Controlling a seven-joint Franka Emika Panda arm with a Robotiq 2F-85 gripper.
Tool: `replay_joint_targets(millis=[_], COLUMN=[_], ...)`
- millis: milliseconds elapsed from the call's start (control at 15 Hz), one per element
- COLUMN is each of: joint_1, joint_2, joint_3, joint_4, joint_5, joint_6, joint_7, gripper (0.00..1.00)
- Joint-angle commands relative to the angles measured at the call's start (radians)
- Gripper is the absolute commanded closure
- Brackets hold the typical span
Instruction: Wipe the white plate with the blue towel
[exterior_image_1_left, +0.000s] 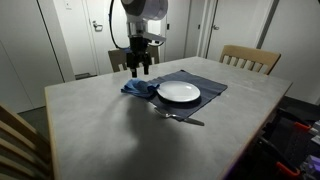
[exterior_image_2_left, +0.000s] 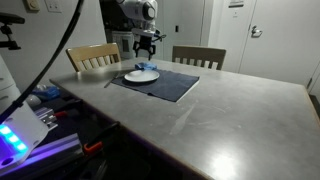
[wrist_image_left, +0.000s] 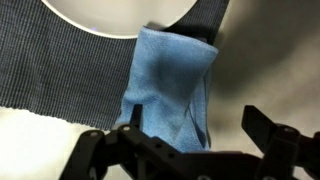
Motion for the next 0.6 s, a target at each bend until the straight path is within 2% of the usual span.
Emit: replay_joint_targets(millis=[0,533], joint_1=[0.001,0.027], joint_2=[0.083,0.183], joint_3=[-0.002,-0.004], joint_4=[0.112,0.267], joint_5=[0.007,-0.006], joint_6=[-0.074,-0.238], joint_7=[0.024,0.024], gripper=[0.0,0.01])
